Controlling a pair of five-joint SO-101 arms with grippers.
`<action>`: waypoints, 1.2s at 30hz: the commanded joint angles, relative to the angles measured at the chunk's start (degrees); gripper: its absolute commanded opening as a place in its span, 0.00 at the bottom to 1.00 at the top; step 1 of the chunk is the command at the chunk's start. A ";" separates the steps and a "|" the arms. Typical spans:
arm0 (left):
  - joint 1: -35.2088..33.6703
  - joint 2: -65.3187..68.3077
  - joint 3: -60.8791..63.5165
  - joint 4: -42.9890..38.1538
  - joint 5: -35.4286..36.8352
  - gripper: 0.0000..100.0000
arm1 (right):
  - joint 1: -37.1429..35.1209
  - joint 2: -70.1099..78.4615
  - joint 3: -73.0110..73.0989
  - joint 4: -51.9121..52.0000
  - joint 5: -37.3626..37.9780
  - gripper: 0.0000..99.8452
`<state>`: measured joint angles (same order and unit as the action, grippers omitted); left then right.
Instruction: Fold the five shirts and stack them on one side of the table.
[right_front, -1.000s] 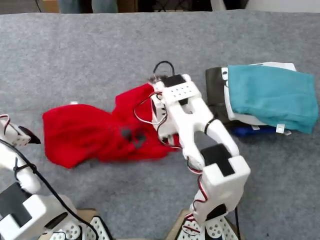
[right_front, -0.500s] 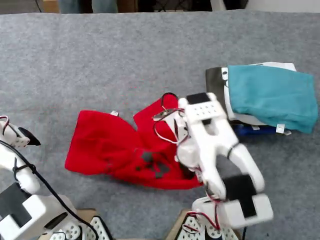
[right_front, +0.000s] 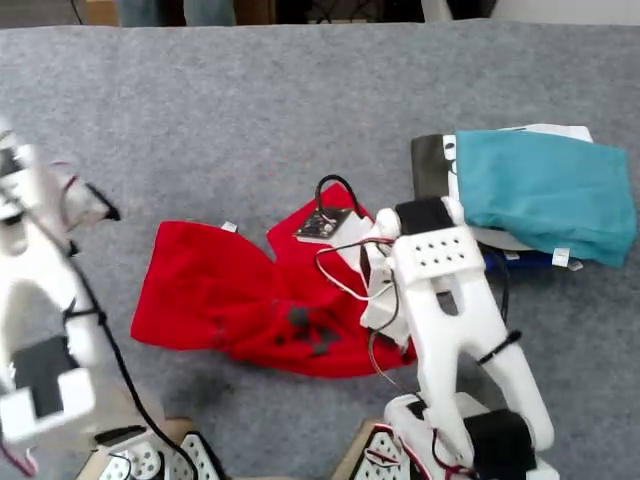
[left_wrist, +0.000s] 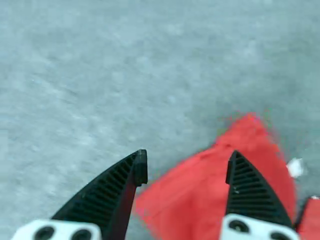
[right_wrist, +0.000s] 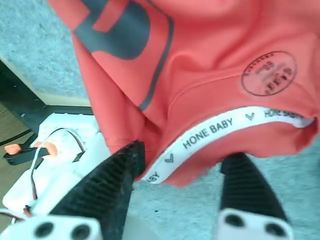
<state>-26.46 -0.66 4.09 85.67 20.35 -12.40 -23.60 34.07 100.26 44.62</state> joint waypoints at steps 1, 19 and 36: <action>4.88 7.03 -9.89 4.31 6.86 0.27 | 3.08 -2.86 -1.54 0.79 1.23 0.16; 11.91 42.20 -46.99 15.12 21.89 0.27 | 14.68 11.21 -24.13 0.53 5.63 0.11; 17.54 46.59 -45.14 15.12 22.51 0.14 | 13.71 13.14 -19.03 -0.53 13.54 0.11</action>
<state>-9.93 46.20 -39.78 100.09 42.15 2.20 -10.24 15.16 100.35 57.71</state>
